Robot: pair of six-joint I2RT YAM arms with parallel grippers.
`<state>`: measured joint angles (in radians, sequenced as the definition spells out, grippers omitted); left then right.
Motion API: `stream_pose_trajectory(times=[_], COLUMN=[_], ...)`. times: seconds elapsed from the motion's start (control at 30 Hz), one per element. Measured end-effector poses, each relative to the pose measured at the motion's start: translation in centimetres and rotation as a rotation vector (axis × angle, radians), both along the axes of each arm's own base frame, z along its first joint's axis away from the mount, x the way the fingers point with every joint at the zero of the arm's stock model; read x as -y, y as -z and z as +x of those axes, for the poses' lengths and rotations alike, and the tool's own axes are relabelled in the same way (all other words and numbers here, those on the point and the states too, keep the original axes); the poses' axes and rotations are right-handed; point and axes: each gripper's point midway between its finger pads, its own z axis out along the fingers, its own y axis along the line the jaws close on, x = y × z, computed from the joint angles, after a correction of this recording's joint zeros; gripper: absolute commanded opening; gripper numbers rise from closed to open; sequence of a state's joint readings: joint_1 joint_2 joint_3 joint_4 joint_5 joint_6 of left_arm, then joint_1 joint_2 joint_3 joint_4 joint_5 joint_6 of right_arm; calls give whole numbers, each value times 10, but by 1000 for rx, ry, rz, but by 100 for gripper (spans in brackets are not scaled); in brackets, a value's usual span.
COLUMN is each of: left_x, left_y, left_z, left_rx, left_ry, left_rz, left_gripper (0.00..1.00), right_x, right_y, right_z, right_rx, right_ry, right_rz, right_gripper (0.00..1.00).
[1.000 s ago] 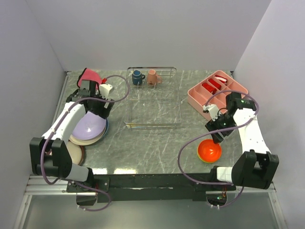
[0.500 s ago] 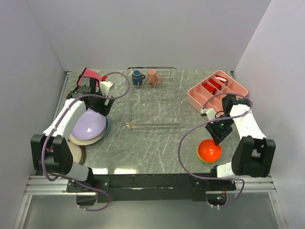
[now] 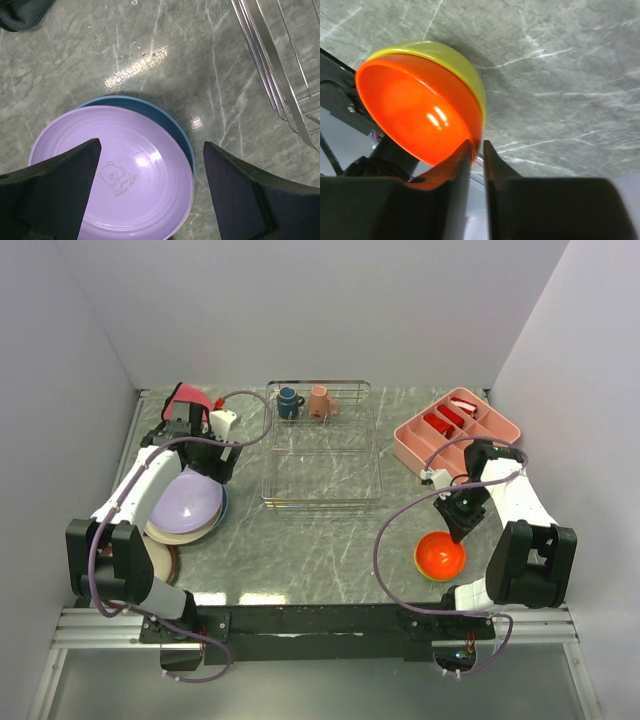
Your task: Load the mixed dishes into the dish rack
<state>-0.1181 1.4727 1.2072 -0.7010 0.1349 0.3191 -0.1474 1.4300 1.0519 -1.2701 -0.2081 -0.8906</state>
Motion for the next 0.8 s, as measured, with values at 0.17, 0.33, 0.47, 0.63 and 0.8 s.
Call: stream_pose_trajectory(times=[0.17, 0.33, 0.47, 0.63, 0.8], left_x=[3, 10, 23, 54, 85], left_y=[3, 2, -3, -37, -86], left_z=[2, 2, 1, 5, 10], left_rx=[-9, -9, -7, 55, 151], left_ry=[8, 29, 66, 140, 220], left_rz=[-16, -45, -110, -270, -431], left_gripper=[89, 90, 91, 94, 92], right_x=[-1, -3, -6, -23, -71], right_y=[-2, -23, -43, -77, -142], right_z=[-1, 10, 24, 43, 80], right_rx=[-1, 62, 159, 270, 478], right_ry=[7, 12, 3, -25, -78], right_rz=[4, 17, 20, 45, 159], right_gripper=[9, 8, 6, 3, 0])
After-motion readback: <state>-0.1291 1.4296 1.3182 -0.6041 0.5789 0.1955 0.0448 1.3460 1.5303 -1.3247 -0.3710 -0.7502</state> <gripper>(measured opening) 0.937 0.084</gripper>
